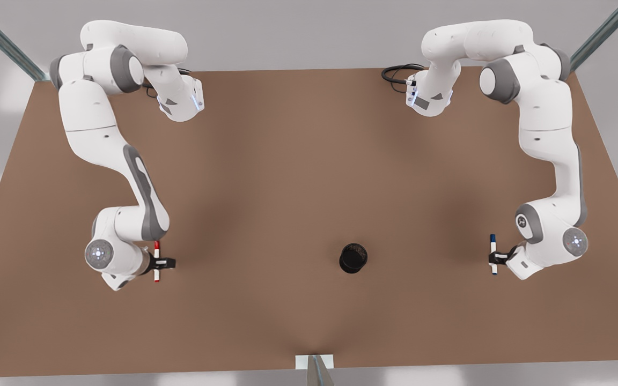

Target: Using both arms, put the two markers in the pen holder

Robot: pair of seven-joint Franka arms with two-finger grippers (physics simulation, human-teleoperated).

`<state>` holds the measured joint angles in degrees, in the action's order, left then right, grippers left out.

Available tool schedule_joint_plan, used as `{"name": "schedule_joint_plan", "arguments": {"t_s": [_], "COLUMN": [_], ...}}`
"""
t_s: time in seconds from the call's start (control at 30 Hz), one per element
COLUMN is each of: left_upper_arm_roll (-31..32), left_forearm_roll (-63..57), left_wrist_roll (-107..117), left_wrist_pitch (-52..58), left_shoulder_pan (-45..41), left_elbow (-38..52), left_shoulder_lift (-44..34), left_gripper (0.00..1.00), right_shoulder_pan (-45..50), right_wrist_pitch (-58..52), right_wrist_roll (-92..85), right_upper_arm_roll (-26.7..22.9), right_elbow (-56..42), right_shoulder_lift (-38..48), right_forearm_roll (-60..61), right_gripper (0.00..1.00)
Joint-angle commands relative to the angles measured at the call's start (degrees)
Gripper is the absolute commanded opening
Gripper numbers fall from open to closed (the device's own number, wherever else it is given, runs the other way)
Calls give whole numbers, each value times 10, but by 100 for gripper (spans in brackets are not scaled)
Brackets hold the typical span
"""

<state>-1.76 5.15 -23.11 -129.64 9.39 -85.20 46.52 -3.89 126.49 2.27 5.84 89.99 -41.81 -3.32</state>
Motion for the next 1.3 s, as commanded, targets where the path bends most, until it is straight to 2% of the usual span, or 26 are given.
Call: {"name": "schedule_joint_plan", "arguments": {"t_s": [0.0, 0.07, 0.23, 0.4, 0.6, 0.73, 0.9, 1.07, 1.27], "left_upper_arm_roll": [0, 0, 0, 0, 0, 0, 0, 0, 0], "left_forearm_roll": [-1, -1, -1, -1, -1, -2, -13, -22, -22], "left_wrist_roll": [-26, -25, -12, -12, -12, 9, 39, 47, 48], "left_wrist_pitch": [-4, -4, -7, -17, -17, -17, -18, -18, -18], "left_shoulder_pan": [-1, 0, -3, -3, -3, -7, -11, -11, -11], "left_elbow": [0, 0, 0, 0, 0, 0, 0, 0, 0], "left_shoulder_lift": [1, 4, 9, 16, 16, 16, 16, 19, 20], "left_gripper": [66, 61, 58, 52, 43, 41, 41, 37, 32], "right_shoulder_pan": [-9, -21, -22, -23, -25, -23, -23, -23, -17], "right_wrist_pitch": [42, 68, 86, 87, 101, 118, 118, 116, 105], "right_wrist_roll": [-28, -29, -28, -28, -32, -37, -36, -35, -35], "right_upper_arm_roll": [0, 0, 0, 0, 0, 0, 0, 0, 2], "right_elbow": [14, 58, 59, 58, 54, 51, 51, 48, 48], "right_shoulder_lift": [3, 21, 5, -2, -12, -20, -21, -20, -7], "right_forearm_roll": [1, -2, -9, -9, -9, -9, -9, -8, -8], "right_gripper": [100, 100, 100, 72, 61, 56, 32, 22, 22]}}
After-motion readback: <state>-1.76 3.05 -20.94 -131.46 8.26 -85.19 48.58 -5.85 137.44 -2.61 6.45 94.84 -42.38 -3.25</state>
